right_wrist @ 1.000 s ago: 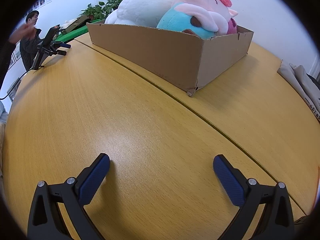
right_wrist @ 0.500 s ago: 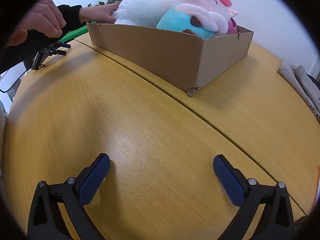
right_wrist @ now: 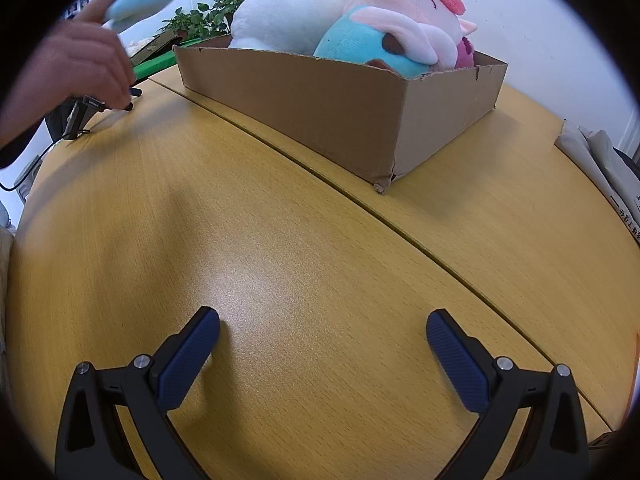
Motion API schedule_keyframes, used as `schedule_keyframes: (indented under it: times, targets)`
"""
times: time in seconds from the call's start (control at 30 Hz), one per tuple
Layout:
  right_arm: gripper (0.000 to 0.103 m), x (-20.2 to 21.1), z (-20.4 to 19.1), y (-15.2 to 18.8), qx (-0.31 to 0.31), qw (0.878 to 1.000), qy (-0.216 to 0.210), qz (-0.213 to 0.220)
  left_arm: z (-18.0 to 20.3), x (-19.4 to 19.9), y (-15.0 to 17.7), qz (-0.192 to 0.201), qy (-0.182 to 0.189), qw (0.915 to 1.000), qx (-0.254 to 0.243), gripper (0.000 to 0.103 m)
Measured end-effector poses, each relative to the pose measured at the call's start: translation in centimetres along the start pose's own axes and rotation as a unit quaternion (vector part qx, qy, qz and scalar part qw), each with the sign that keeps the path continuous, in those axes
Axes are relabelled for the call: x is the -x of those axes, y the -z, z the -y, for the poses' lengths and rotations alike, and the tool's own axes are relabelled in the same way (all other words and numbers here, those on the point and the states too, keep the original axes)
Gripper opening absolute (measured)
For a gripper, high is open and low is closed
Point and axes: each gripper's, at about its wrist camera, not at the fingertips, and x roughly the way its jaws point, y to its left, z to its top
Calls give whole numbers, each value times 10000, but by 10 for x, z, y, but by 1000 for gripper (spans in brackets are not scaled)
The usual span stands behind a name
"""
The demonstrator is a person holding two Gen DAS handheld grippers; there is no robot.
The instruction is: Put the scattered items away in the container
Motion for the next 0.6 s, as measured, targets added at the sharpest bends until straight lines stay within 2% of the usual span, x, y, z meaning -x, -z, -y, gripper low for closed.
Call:
schedule_keyframes:
  times: [0.6]
  targets:
    - [103, 0, 0, -1, -4, 10000, -4, -2, -4, 3, 0, -4, 5, 10000, 0, 103]
